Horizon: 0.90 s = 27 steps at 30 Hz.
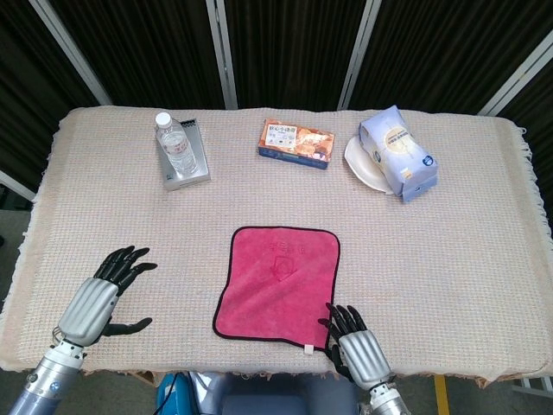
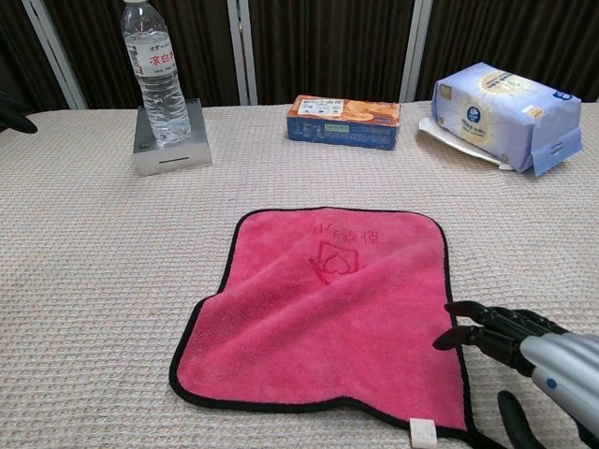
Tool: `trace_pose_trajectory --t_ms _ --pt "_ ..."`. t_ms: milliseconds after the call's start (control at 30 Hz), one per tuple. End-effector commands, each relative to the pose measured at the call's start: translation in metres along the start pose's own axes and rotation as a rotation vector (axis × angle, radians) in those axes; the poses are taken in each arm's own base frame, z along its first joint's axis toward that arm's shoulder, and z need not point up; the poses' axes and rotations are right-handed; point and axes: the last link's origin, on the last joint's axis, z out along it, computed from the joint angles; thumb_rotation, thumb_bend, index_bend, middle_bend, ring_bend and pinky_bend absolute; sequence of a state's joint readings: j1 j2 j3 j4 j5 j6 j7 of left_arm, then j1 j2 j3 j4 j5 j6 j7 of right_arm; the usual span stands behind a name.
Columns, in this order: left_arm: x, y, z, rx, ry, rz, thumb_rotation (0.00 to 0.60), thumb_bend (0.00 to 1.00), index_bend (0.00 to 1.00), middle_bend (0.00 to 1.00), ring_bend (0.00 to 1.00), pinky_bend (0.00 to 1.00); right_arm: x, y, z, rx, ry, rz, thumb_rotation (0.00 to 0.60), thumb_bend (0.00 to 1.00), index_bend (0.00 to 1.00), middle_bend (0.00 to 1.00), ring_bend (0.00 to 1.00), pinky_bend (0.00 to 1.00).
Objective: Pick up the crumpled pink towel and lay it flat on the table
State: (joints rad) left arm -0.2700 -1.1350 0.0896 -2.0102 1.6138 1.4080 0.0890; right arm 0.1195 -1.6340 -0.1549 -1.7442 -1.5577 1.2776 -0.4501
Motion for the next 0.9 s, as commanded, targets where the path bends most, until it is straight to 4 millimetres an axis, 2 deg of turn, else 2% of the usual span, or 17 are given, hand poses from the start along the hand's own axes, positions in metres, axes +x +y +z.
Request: trace_pose_trajectory --t_ms 33,133,600,900 --pt "0.0 -0.001 0.0 0.001 -0.001 -0.003 0.6 0.05 0.19 0.06 0.0 0.02 -0.003 -0.004 -0.001 0.012 -0.02 -0.019 0.6 0.96 0.18 0.0 0.0 0.0" --pt "-0.001 -0.001 0.0 0.002 -0.004 -0.004 0.6 0.05 0.19 0.06 0.0 0.02 -0.007 -0.004 -0.002 0.009 -0.04 -0.04 0.6 1.0 0.18 0.0 0.0 0.0" --pt "-0.004 -0.002 0.001 0.006 -0.019 -0.001 0.6 0.05 0.19 0.06 0.0 0.02 -0.017 0.007 -0.003 -0.029 -0.099 -0.139 0.6 1.0 0.24 0.0 0.0 0.0" --pt "-0.005 -0.002 0.001 0.01 -0.021 -0.003 0.6 0.05 0.19 0.06 0.0 0.02 -0.02 0.013 -0.013 -0.039 -0.124 -0.16 0.6 1.0 0.28 0.0 0.0 0.0"
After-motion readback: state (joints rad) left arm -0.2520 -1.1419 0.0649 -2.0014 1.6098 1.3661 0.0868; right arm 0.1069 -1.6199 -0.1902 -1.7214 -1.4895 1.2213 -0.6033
